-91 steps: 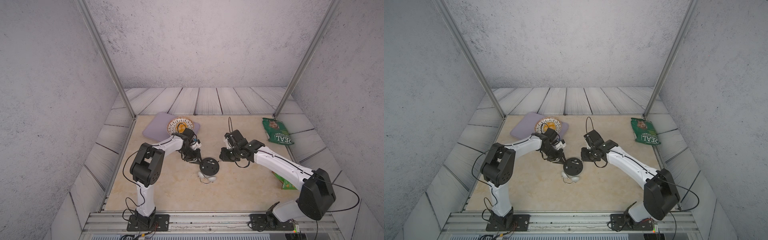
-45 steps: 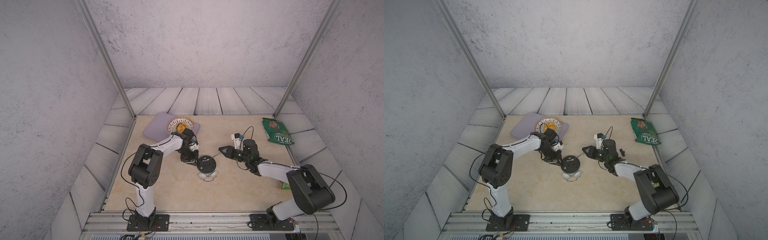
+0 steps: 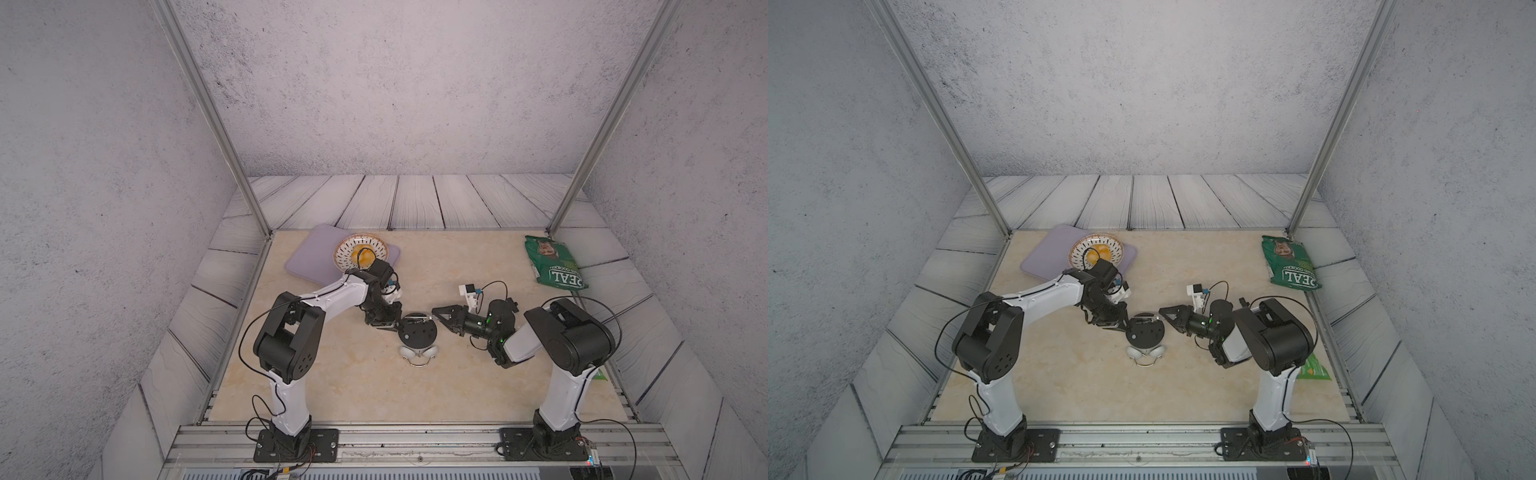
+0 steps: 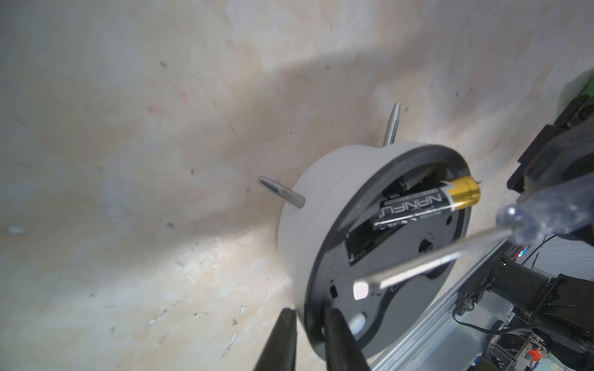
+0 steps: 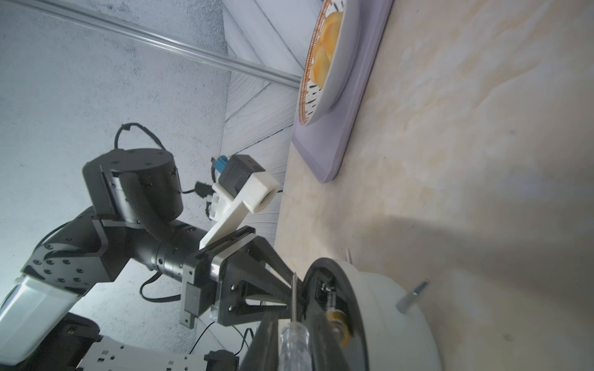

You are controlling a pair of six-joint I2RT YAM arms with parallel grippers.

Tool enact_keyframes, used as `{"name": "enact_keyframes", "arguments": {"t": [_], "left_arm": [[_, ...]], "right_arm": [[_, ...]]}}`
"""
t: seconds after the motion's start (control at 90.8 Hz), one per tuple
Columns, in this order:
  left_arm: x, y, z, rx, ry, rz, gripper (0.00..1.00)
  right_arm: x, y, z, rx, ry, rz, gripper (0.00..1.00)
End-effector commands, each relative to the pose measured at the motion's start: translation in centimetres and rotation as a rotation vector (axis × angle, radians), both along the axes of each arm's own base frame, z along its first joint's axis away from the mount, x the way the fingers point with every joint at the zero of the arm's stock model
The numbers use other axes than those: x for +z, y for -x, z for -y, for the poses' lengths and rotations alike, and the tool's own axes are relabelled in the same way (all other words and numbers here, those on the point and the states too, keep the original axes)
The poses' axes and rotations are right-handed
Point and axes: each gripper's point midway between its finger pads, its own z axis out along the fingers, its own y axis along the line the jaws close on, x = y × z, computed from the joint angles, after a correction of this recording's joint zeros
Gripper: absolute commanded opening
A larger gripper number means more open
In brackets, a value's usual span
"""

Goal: Remove the battery from the alarm
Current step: Release the battery from the alarm.

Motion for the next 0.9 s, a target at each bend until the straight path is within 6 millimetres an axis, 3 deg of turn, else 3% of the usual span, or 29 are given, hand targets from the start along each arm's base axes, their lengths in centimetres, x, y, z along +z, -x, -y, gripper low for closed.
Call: {"name": "enact_keyframes", "arguments": {"t": [0.0,0.253,0.462,0.594,0.738,0.892], "left_arm": [[0.5,-1.3,-0.5,0.0,-0.035,0.073,0.21],[3.9,-2.1,-1.3,0.003,-0.052,0.18,0.28],[7.2,-1.3,-2.2,-0.066,-0.079,0.335,0.49],[9.1,-0.4,-1.1,-0.163,-0.122,0.438,0.62],[8.5,0.3,-0.4,-0.195,-0.153,0.424,0.69],[7.8,0.5,-0.3,-0.144,-0.136,0.379,0.76]], "right_arm": [[3.1,0.6,-0.5,0.059,-0.057,0.07,0.0],[4.9,0.2,2.6,-0.028,-0.041,0.097,0.0],[4.4,0.9,5.4,-0.069,0.165,0.063,0.0],[4.4,1.3,7.8,-0.127,0.288,0.041,0.0],[3.8,1.7,10.8,-0.23,0.383,-0.018,0.0],[1.2,1.9,15.2,-0.437,0.53,-0.116,0.0]]}}
